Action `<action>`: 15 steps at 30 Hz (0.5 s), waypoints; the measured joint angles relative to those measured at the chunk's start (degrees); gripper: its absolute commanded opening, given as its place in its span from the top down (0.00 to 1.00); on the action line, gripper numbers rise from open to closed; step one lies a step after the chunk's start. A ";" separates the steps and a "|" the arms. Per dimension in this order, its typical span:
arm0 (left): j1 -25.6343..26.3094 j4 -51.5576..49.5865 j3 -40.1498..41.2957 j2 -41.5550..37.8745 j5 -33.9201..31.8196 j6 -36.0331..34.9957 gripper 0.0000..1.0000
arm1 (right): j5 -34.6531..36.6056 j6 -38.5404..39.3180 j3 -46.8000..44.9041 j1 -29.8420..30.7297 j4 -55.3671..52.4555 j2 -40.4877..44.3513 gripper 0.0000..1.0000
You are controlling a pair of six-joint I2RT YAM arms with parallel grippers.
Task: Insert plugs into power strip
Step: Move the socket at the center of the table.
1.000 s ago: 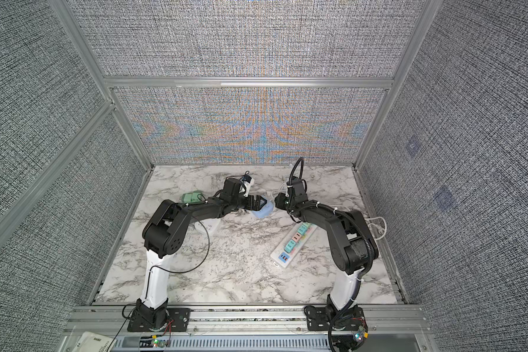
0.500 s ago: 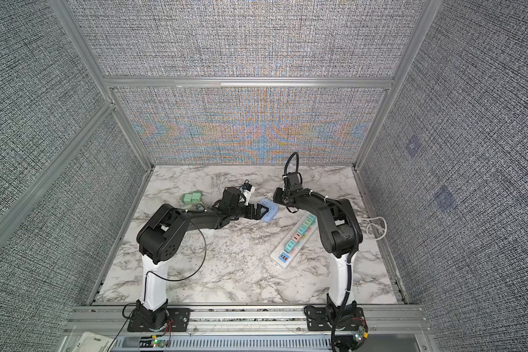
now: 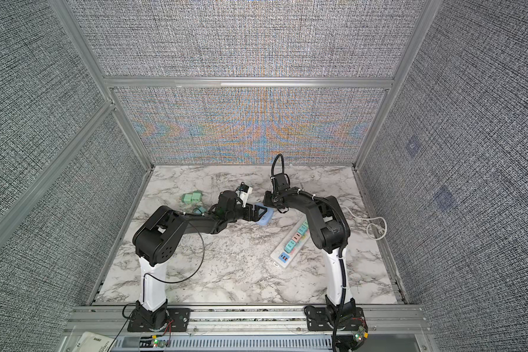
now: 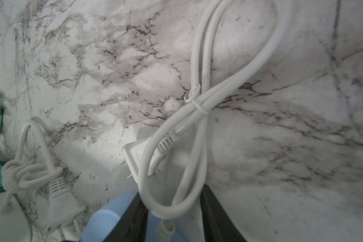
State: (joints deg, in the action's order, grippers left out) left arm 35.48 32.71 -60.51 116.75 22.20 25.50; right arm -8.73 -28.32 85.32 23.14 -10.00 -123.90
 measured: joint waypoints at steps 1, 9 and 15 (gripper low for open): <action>0.02 1.07 1.53 -0.79 0.33 0.17 0.01 | -0.02 0.00 -0.94 0.48 0.39 0.57 0.58; 1.90 9.14 12.66 -7.50 0.28 1.81 0.01 | -0.02 -0.04 -8.55 4.98 3.89 4.96 0.58; 4.87 16.02 22.36 -11.19 -2.64 3.21 0.01 | 0.44 -0.90 -15.19 8.00 10.54 7.80 0.58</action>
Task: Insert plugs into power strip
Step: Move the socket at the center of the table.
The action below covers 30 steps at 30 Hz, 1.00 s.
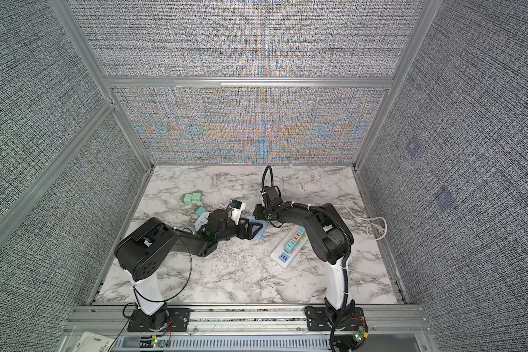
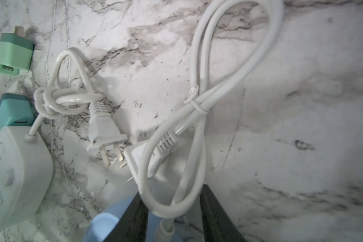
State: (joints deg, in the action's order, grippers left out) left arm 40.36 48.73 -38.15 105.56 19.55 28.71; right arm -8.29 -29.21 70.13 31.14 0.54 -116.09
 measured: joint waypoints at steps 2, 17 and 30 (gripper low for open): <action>1.07 1.92 2.29 -1.09 -1.03 0.09 0.01 | 0.22 -0.33 -1.51 0.98 1.36 0.76 0.58; 6.01 24.33 20.33 -8.24 -10.10 1.51 0.01 | 2.12 -2.14 -11.54 5.60 2.16 8.74 0.58; 5.99 15.19 17.40 -30.60 -21.64 -5.57 0.00 | 3.67 -1.66 -9.44 5.75 -1.62 14.86 0.57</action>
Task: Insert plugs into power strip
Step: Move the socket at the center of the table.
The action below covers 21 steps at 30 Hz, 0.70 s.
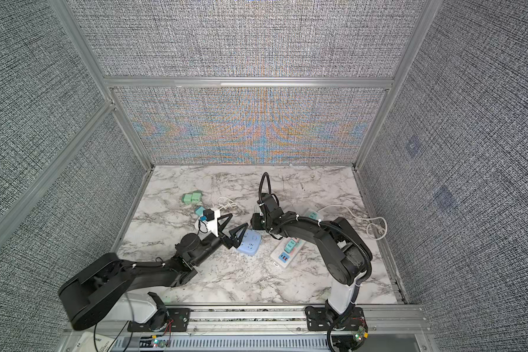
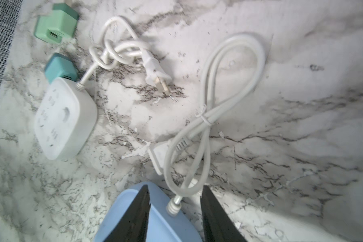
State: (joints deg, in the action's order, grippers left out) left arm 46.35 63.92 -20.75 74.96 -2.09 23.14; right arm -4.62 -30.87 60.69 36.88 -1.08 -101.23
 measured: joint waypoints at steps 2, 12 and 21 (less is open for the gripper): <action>0.00 -5.77 -2.71 -4.90 -5.01 -0.98 0.00 | 0.87 0.11 0.68 0.17 -0.44 1.44 0.57; -9.44 -29.68 -10.23 -17.64 -21.20 -1.29 0.00 | 5.20 0.87 5.05 3.34 -3.52 1.40 0.56; -14.62 -49.94 -17.55 -15.21 -21.97 4.81 0.00 | 6.49 2.29 9.29 5.86 -7.85 -7.13 0.56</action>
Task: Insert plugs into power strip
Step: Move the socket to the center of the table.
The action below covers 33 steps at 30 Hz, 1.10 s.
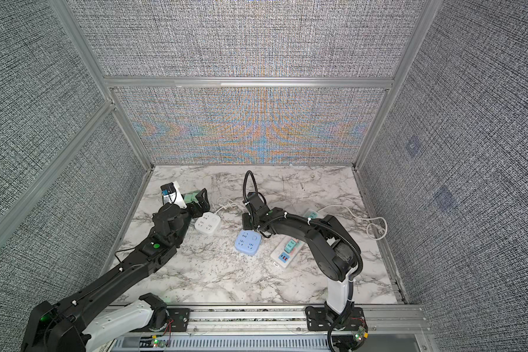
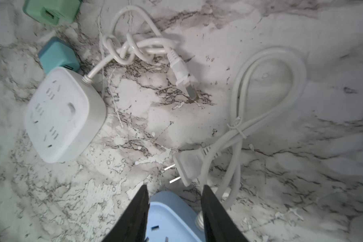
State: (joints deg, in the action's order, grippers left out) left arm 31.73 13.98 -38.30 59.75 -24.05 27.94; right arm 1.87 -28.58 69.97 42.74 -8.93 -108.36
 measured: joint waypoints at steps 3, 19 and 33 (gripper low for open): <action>0.00 -3.04 -0.55 0.72 0.17 0.61 0.00 | 0.20 0.26 0.33 1.11 -0.20 -1.38 0.56; -0.11 -5.86 0.72 -0.39 0.20 1.14 0.00 | 2.08 0.02 -5.51 7.26 1.46 0.83 0.56; -9.25 -8.92 3.74 -4.68 -5.51 7.61 0.00 | 3.65 2.47 7.34 7.91 -1.51 0.00 0.51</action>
State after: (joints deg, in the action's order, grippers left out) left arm 22.48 5.06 -34.57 55.07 -29.56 35.55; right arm 5.52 -26.11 77.32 50.65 -10.44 -108.36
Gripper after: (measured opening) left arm 0.995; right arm 0.473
